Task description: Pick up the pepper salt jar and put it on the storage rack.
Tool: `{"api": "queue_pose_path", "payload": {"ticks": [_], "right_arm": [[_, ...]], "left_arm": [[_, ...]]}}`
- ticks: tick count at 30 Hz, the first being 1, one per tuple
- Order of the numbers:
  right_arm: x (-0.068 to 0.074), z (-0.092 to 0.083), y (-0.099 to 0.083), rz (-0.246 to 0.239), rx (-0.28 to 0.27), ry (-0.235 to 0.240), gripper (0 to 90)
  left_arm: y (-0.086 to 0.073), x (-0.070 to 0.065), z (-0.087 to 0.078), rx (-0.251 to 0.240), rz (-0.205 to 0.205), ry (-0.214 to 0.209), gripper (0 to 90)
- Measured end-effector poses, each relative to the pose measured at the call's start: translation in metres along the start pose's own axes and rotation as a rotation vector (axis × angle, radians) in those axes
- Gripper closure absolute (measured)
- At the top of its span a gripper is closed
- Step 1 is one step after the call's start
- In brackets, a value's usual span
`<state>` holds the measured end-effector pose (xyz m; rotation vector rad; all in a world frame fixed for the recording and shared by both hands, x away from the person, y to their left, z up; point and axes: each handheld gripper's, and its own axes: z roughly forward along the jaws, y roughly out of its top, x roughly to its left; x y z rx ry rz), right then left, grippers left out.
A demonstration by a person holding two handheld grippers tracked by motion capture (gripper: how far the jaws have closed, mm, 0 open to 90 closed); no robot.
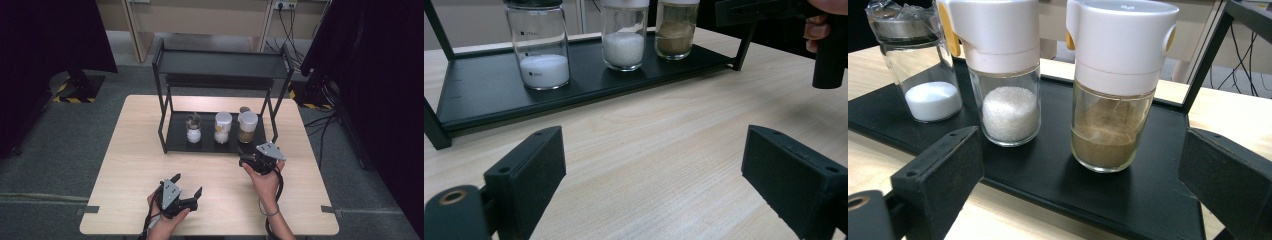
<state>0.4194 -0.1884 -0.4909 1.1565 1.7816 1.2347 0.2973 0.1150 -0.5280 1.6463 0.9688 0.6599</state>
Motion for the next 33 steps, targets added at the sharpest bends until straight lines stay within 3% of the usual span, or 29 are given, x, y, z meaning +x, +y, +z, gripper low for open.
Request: {"api": "queue_pose_path", "payload": {"ticks": [33], "right_arm": [[-0.006, -0.027, -0.014, -0.006, -0.003, 0.011, 2.8]], "left_arm": [[0.000, 0.000, 0.000, -0.002, 0.002, 0.002, 10.0]]}}
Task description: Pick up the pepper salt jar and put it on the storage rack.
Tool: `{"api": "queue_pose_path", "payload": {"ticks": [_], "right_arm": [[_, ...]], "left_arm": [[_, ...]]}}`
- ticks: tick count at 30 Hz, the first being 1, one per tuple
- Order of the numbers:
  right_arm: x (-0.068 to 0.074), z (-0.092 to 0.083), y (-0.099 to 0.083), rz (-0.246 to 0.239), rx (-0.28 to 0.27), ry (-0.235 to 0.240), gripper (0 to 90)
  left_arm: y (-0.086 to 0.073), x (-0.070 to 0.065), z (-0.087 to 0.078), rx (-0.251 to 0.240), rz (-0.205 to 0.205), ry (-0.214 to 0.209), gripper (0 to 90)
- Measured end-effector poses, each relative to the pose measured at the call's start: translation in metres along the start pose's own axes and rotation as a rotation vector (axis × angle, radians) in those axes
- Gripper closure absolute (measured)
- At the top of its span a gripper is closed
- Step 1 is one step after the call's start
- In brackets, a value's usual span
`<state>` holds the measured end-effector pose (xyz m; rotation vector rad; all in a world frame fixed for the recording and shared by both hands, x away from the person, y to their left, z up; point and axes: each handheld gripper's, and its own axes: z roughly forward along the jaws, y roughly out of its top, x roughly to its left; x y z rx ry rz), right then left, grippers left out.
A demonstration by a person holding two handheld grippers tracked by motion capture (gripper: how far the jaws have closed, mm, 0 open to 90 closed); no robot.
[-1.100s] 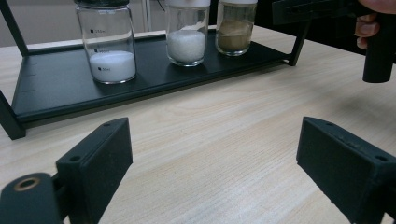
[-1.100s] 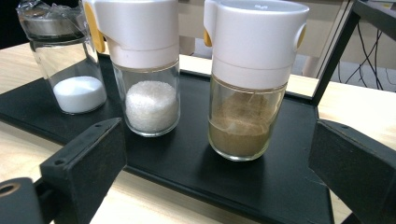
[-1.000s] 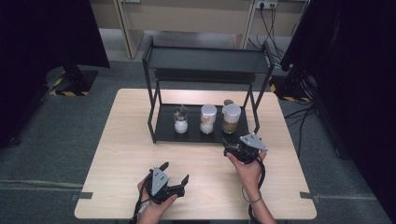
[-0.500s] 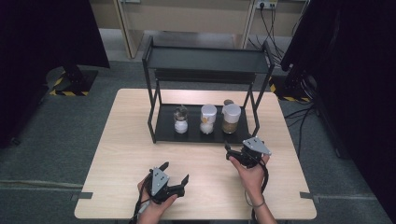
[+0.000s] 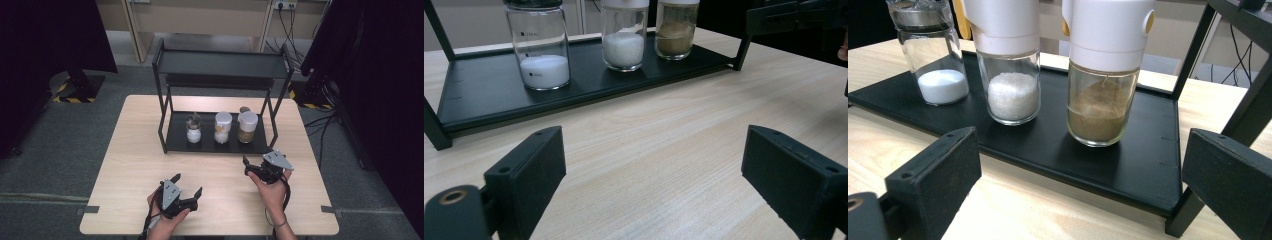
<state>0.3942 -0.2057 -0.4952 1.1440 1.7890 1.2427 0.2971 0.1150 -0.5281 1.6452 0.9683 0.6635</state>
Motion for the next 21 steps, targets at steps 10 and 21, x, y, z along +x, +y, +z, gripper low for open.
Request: {"api": "queue_pose_path", "payload": {"ticks": [10, 21], "right_arm": [[-0.002, -0.009, -0.005, 0.002, -0.001, 0.009, 2.3], [-0.004, -0.019, -0.015, 0.003, 0.007, 0.010, 2.1]], "left_arm": [[0.000, 0.000, 0.000, 0.000, 0.001, 0.001, 10.0], [0.000, 0.000, 0.000, 0.000, 0.001, 0.001, 10.0]]}}
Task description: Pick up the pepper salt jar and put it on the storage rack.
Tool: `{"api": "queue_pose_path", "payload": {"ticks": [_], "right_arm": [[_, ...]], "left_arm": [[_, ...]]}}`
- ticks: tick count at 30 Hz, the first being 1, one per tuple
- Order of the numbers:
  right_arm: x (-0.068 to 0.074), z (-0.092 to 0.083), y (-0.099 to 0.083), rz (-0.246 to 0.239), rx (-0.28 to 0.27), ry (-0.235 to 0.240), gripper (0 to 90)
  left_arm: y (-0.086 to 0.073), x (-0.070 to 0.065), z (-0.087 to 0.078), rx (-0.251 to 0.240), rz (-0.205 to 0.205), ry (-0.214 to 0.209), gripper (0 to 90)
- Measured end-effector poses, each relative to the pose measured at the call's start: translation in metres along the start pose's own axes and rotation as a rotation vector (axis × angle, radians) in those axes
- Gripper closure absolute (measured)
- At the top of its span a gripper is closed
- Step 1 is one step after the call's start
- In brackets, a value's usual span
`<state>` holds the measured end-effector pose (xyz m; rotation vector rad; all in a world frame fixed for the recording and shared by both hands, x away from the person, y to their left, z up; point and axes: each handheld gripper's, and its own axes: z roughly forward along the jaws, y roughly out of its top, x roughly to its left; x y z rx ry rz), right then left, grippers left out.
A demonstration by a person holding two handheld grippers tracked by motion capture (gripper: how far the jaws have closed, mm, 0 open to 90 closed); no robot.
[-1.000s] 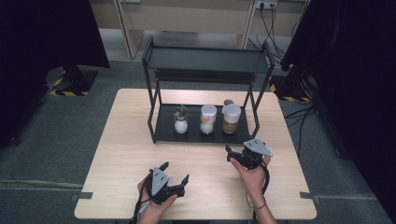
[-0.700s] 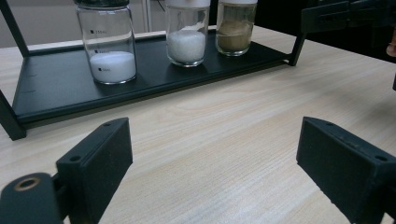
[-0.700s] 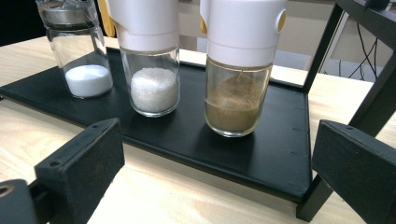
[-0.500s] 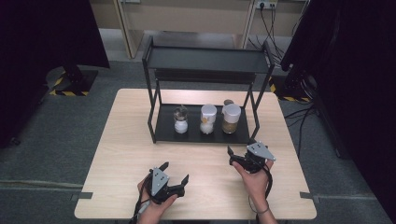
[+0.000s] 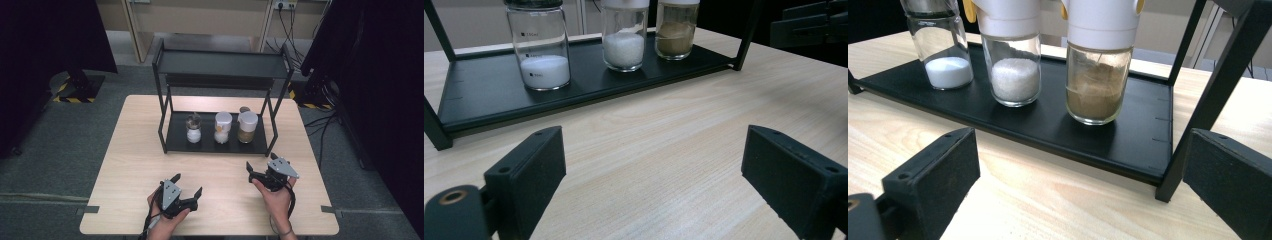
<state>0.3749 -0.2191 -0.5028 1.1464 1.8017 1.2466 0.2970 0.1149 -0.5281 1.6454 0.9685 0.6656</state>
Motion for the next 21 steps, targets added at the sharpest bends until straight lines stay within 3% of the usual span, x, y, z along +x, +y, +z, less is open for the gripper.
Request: {"api": "queue_pose_path", "payload": {"ticks": [21], "right_arm": [[-0.007, -0.018, -0.009, 0.005, 0.003, -0.004, 2.0]], "left_arm": [[0.000, 0.000, 0.000, -0.001, -0.002, 0.001, 10.1]]}}
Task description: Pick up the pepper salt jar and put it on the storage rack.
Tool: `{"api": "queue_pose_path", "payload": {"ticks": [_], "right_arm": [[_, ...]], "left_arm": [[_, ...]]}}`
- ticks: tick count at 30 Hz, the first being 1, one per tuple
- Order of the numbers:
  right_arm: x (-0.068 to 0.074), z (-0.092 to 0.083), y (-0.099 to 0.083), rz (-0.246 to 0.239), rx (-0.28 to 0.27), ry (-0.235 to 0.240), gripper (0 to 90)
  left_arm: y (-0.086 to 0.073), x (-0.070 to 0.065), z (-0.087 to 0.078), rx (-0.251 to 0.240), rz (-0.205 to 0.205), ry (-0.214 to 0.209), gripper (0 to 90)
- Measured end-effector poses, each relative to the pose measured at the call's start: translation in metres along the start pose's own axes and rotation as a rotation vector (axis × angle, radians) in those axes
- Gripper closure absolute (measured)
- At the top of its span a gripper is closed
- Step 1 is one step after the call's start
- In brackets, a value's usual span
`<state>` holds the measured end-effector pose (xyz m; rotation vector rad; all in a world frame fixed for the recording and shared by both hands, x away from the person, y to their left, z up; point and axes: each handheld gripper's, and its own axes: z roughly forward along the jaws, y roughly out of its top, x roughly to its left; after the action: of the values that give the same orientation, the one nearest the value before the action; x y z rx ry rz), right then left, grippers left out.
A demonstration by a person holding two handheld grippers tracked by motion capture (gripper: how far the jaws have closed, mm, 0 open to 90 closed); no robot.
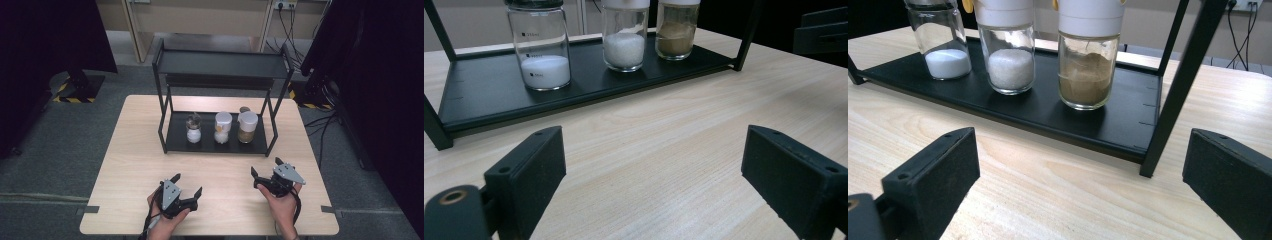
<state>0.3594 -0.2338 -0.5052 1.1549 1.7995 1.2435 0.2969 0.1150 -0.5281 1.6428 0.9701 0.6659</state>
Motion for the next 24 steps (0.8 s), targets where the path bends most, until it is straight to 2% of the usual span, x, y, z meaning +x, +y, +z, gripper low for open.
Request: {"api": "queue_pose_path", "payload": {"ticks": [24], "right_arm": [[-0.008, -0.022, -0.014, 0.006, 0.004, -0.012, 1.9]], "left_arm": [[0.000, 0.000, 0.000, -0.005, -0.001, 0.003, 10.0]]}}
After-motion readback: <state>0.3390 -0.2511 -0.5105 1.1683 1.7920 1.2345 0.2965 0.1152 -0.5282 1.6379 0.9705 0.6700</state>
